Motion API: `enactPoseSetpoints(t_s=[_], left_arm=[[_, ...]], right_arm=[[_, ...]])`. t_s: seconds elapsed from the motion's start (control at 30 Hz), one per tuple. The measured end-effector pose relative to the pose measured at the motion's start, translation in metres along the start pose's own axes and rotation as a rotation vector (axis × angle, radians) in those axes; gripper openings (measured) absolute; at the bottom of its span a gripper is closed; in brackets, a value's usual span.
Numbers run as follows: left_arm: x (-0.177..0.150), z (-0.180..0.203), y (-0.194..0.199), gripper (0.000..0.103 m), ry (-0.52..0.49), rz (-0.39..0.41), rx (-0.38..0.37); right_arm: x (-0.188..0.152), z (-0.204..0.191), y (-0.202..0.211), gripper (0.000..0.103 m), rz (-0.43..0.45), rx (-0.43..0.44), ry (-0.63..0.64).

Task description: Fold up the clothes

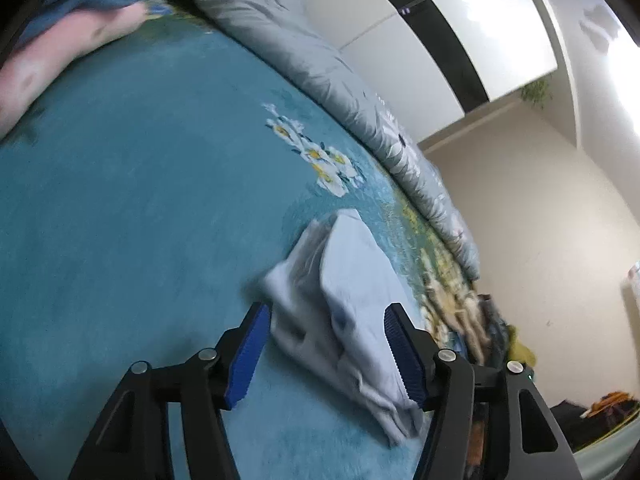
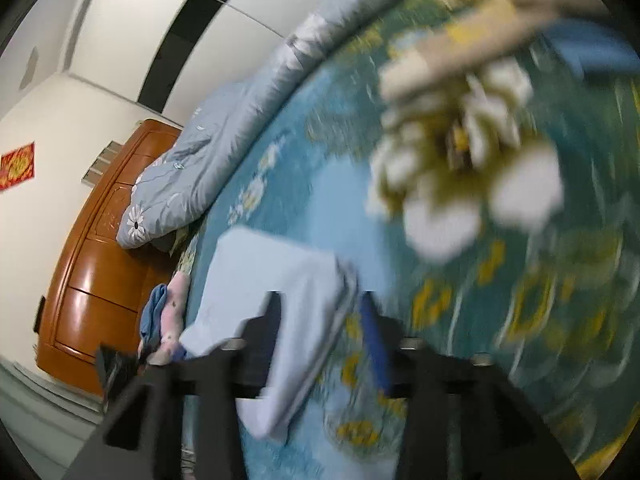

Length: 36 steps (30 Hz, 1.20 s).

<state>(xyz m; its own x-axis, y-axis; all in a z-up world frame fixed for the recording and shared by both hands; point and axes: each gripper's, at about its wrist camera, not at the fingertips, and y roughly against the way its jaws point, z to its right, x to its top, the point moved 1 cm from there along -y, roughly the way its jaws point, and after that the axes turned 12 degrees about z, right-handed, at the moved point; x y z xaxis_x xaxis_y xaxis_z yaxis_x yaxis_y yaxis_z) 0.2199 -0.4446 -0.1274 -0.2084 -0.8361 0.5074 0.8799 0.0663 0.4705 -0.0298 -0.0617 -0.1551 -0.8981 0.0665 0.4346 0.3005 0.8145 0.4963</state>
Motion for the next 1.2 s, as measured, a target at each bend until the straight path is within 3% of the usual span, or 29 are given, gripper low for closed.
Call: enactPoseSetpoints(t_s=[0.17,0.37,0.5,0.7,0.73,0.87,0.93,1.03,1.13,1.2], left_arm=[[0.012,0.001,-0.04,0.065,-0.107,-0.048,0.135],[0.004,-0.015,-0.065,0.065,-0.05,-0.134,0.117],[0.001,-0.021,-0.069,0.066,0.012,-0.146,0.066],[-0.003,-0.02,-0.07,0.066,0.038,-0.155,0.026],[-0.005,-0.018,-0.071,0.066,0.044,-0.165,0.01],[-0.011,-0.013,-0.072,0.065,0.051,-0.162,-0.016],[-0.013,-0.012,-0.07,0.064,0.063,-0.16,-0.027],[-0.015,-0.017,-0.067,0.051,0.11,-0.153,-0.032],[-0.019,-0.022,-0.067,0.017,0.167,-0.148,-0.048],[-0.022,-0.021,-0.064,0.013,0.169,-0.14,-0.045]], right_arm=[[-0.034,-0.006,-0.013,0.05,-0.08,0.018,-0.043],[-0.039,-0.01,-0.019,0.051,-0.053,-0.014,-0.088],[-0.044,-0.015,-0.025,0.051,-0.036,-0.036,-0.09],[-0.057,-0.019,-0.031,0.051,-0.027,0.029,-0.133],[-0.057,-0.017,-0.031,0.049,-0.033,0.042,-0.148],[-0.059,-0.014,-0.036,0.019,-0.052,0.07,-0.174],[-0.06,-0.014,-0.04,0.013,-0.062,0.073,-0.171],[-0.055,-0.021,-0.043,0.011,-0.072,0.083,-0.142],[-0.047,-0.033,-0.044,0.009,-0.079,0.09,-0.084],[-0.039,-0.043,-0.041,0.009,-0.085,0.095,-0.032]])
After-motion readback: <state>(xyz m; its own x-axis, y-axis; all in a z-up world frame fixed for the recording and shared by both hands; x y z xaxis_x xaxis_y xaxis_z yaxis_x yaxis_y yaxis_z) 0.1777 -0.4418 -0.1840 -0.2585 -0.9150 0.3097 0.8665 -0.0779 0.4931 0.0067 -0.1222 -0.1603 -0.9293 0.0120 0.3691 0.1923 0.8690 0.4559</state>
